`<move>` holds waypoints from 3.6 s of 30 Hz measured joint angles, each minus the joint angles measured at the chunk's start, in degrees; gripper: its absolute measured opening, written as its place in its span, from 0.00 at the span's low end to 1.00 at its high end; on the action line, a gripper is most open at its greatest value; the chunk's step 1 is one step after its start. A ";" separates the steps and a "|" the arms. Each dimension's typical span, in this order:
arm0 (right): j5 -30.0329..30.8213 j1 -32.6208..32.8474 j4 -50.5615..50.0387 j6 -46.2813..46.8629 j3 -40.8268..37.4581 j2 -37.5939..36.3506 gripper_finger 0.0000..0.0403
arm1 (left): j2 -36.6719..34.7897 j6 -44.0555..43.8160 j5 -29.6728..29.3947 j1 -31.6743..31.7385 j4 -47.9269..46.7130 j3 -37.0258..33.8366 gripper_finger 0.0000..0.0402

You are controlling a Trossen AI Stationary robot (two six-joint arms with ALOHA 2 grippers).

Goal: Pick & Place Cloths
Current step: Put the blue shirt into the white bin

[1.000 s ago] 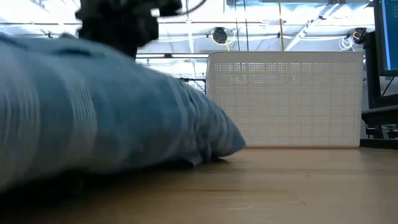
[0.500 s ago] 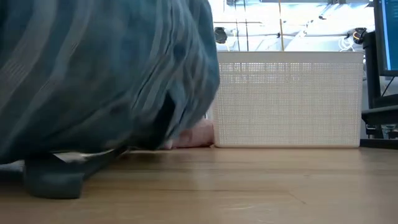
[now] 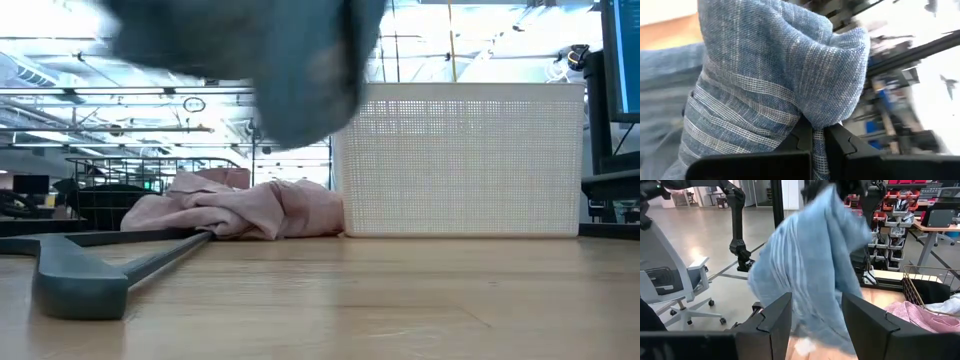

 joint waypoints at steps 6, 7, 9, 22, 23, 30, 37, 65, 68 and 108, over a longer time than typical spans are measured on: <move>-0.14 -0.02 3.56 -0.02 0.00 0.00 0.41 | -2.22 5.50 0.56 0.00 10.97 0.00 0.02; -0.16 -0.01 4.68 -0.02 0.00 0.00 0.41 | -2.45 6.23 1.12 0.00 12.72 0.00 0.02; -0.73 -0.02 6.85 -0.02 0.00 0.00 0.41 | -2.62 7.90 1.88 0.02 16.53 0.00 0.02; -11.96 -0.07 20.77 -1.52 0.00 1.07 0.41 | -2.55 12.53 11.16 5.49 27.79 0.00 0.01; -12.47 -0.04 21.66 -1.51 0.00 1.27 0.41 | -2.55 12.82 12.16 6.28 28.92 0.00 0.01; -12.12 -0.07 23.12 -1.84 0.00 2.41 0.41 | -0.37 12.05 20.38 13.10 39.75 0.02 0.01; -11.13 -0.07 23.15 -7.78 0.00 3.92 0.41 | 3.56 6.96 28.04 19.88 46.41 0.02 0.01; 26.03 -0.09 23.97 -31.33 0.00 8.93 0.60 | 7.60 -0.80 28.22 45.06 59.57 0.02 0.01; 30.78 -0.09 26.85 -34.68 0.00 11.16 0.66 | 7.60 -0.76 27.41 46.34 59.50 0.02 0.01; 55.32 -6.21 60.54 -62.22 7.23 34.14 0.84 | 7.59 4.90 21.05 43.62 58.71 0.02 0.01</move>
